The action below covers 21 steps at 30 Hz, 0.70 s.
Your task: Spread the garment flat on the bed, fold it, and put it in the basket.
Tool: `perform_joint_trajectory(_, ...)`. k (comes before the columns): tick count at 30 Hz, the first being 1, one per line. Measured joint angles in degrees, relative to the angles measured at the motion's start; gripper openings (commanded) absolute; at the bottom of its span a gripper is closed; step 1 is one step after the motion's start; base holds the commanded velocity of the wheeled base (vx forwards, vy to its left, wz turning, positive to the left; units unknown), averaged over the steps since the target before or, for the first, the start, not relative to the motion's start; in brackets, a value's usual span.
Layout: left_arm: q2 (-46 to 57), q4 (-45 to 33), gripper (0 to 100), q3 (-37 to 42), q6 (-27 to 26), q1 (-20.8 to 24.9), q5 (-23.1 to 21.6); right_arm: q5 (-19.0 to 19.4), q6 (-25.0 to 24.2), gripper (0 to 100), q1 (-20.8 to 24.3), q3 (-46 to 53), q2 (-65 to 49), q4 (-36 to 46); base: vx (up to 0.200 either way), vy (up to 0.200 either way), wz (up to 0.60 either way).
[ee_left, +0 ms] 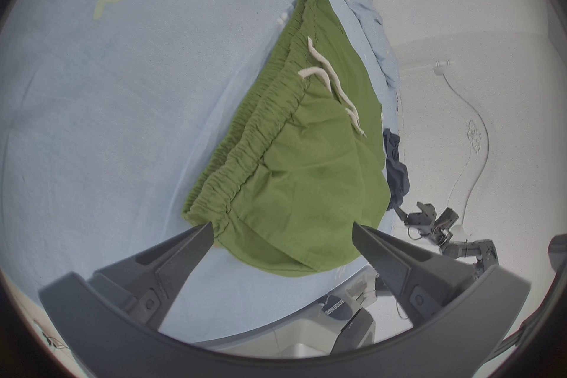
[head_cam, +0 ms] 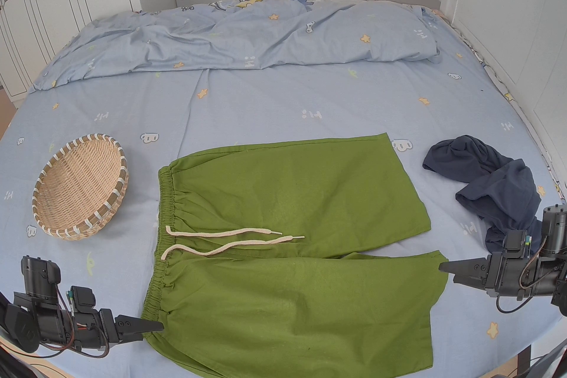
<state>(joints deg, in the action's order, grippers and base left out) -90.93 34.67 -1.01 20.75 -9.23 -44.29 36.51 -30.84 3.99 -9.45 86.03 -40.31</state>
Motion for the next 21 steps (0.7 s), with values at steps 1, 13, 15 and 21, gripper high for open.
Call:
perform_joint_trajectory(1,-0.05,-0.87,100,0.0,-1.07,-0.02,-0.13,0.0,0.0,100,0.02,0.06,0.02,-0.02,0.0,0.0,0.0)
perform_joint_trajectory(13,-3.28,-4.46,100,-0.28,-6.72,-0.37,0.01,-0.11,0.33,100,1.19,1.66,1.21,-0.35,0.0,0.0,0.0)
perform_joint_trajectory(15,-4.63,-4.43,100,-0.67,-7.53,-0.63,0.11,-0.13,0.33,100,1.44,1.82,1.51,-0.41,0.0,0.0,0.0)
perform_joint_trajectory(21,-7.22,-4.35,100,-3.12,-7.59,-1.51,0.01,-0.15,0.35,100,1.68,1.95,1.97,-0.49,0.0,0.0,0.0)
